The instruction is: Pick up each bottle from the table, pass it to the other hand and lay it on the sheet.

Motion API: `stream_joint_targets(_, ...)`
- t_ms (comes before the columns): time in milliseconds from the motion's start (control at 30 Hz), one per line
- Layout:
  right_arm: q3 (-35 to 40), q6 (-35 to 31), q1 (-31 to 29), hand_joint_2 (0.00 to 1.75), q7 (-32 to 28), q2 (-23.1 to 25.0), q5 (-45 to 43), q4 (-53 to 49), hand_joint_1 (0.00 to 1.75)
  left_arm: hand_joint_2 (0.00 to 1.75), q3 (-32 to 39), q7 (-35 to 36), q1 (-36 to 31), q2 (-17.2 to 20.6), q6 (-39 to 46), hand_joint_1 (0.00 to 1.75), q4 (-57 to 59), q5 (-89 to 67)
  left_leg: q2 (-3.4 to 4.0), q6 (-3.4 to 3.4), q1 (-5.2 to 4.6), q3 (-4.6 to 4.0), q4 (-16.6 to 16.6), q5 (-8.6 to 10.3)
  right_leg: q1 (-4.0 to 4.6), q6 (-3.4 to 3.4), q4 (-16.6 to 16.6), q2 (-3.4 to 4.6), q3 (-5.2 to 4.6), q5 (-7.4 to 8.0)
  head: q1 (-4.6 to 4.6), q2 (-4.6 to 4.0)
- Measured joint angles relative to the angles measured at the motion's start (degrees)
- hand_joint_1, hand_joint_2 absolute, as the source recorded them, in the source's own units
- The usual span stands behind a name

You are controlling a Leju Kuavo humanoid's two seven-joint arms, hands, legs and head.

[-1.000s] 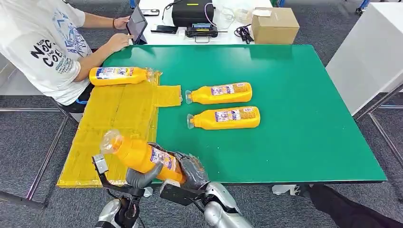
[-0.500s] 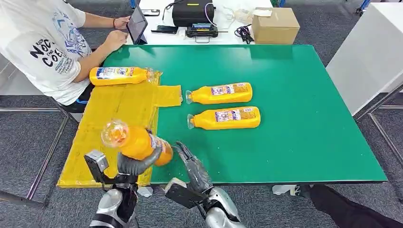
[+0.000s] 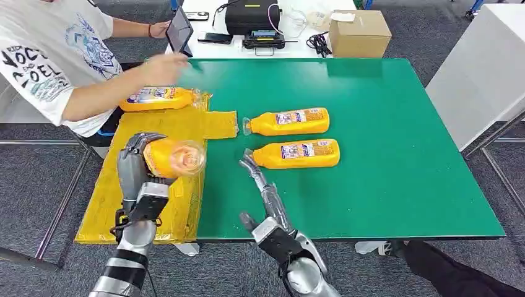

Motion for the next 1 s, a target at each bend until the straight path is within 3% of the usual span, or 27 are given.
stream_joint_targets(267,-2.3,-1.64,1.34,0.0,-1.47,0.04,-2.76,-7.09,0.0,1.75,8.16,12.89,-7.35,2.45,0.86,1.75,15.48,-35.82,0.05,0.0,0.0,0.02,0.0,0.01,0.0,0.0,0.02,0.01,0.01,0.01,0.02,0.0)
stream_joint_targets(533,-3.54,-1.18,2.28,0.0,-2.28,0.2,-4.49,-9.54,0.0,1.75,8.79,22.02,-11.06,4.73,1.1,1.75,27.49,-45.43,0.05,0.0,0.0,0.0,0.0,0.0,-0.01,0.0,0.01,0.01,-0.02,0.0,0.02,0.0)
stream_joint_targets(1000,-4.16,0.78,3.31,0.0,-1.6,0.44,-4.53,-9.98,0.0,1.75,8.7,23.42,-14.07,6.65,-4.34,1.75,38.5,-42.85,-0.01,0.0,0.0,0.04,-0.01,0.0,-0.01,0.0,0.01,-0.01,0.07,0.0,0.02,0.0)
